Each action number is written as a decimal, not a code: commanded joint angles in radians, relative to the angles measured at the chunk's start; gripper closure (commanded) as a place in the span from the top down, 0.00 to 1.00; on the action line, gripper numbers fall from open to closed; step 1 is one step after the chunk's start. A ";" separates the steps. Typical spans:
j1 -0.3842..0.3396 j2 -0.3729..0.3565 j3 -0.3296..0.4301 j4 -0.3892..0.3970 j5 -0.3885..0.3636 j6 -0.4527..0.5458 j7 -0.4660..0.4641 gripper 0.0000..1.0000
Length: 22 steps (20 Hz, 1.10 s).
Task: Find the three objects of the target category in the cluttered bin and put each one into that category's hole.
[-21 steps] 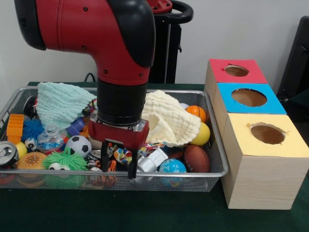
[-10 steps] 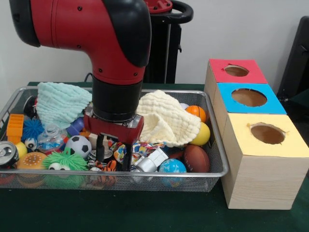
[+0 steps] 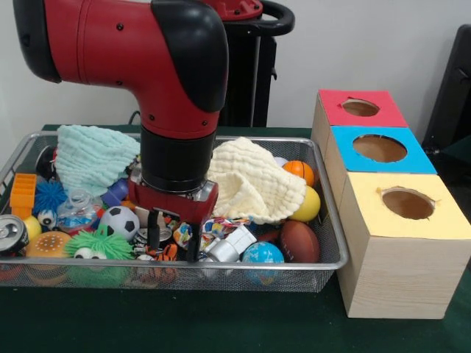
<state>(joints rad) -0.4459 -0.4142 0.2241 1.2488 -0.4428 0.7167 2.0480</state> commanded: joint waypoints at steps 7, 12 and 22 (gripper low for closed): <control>-0.004 0.094 0.012 -0.013 -0.073 -0.041 -0.086 1.00; 0.020 0.083 -0.014 -0.038 -0.091 -0.024 -0.070 1.00; -0.062 0.123 0.139 -0.104 -0.123 0.025 -0.403 1.00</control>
<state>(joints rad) -0.4293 -0.4146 0.2253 1.2311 -0.4875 0.7363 2.0375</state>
